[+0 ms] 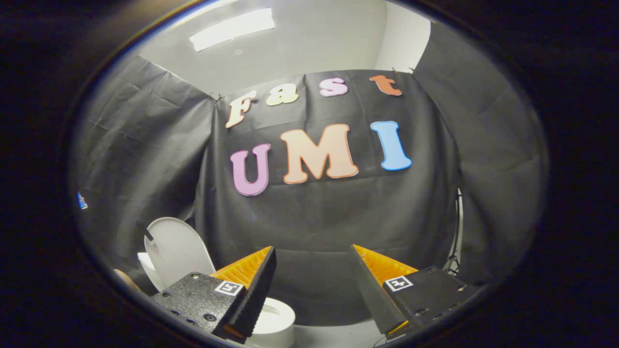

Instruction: Open the toilet lid.

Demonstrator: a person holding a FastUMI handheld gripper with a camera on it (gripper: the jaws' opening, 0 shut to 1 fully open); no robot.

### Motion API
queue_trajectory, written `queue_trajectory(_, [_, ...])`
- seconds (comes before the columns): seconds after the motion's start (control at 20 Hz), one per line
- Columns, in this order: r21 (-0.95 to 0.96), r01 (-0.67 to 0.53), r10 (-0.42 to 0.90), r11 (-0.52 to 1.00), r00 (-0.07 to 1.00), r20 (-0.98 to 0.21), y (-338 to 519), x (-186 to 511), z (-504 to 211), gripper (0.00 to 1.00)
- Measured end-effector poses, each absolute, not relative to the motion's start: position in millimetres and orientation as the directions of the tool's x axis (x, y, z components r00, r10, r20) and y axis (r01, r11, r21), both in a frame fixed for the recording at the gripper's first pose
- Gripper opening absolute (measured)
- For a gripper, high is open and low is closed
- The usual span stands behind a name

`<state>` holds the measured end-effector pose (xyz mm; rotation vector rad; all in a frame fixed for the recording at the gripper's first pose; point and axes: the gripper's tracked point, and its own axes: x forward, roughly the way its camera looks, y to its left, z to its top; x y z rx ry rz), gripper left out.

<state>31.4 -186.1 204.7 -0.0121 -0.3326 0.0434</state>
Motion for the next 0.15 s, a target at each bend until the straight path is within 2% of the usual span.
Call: queue_trajectory(0.15, [0.011, -0.020, 0.016, 1.000, 0.952, 0.305, -208.9, 20.6, 186.8, 0.91])
